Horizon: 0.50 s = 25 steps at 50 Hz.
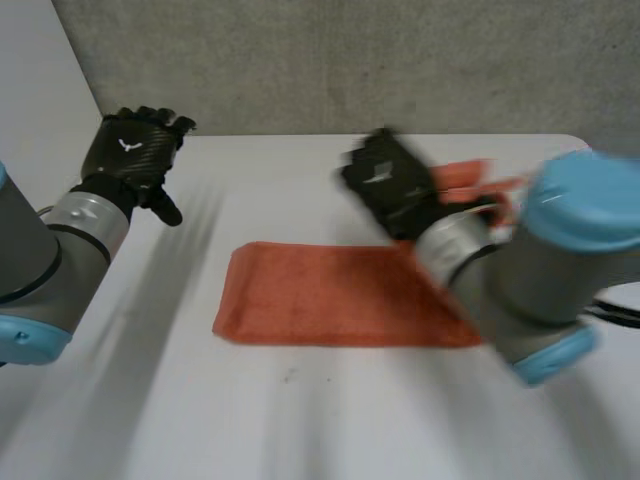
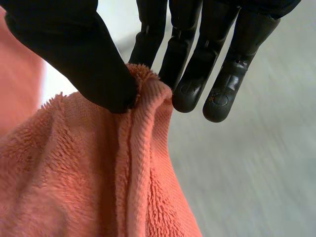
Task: Fold the laundry.
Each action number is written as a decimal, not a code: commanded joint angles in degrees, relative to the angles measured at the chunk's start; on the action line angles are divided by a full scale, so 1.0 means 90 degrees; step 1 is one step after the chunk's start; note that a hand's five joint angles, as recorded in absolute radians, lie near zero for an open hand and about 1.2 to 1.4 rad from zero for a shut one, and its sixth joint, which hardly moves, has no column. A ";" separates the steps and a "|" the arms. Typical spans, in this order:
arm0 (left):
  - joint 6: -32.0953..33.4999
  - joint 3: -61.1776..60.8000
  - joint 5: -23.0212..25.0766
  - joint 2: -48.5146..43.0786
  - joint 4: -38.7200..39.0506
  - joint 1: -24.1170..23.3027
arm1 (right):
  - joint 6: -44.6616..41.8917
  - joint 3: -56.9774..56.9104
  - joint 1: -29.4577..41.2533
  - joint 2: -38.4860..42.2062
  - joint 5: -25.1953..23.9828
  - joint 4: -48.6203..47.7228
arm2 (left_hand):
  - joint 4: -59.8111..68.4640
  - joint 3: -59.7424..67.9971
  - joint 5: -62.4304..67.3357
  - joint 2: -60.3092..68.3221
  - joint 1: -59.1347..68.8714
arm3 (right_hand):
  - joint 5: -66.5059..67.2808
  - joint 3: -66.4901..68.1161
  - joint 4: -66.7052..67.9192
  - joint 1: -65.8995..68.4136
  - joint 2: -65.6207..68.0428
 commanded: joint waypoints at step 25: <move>0.0012 -0.0011 0.0044 -0.0893 0.0004 -0.1726 | 0.2870 0.0322 -0.0301 0.0488 0.0819 0.2130 | -0.0187 -0.0216 -0.0299 -0.0180 -0.0117 | -0.6309 -0.6426 -0.6477 -0.5093 -0.6357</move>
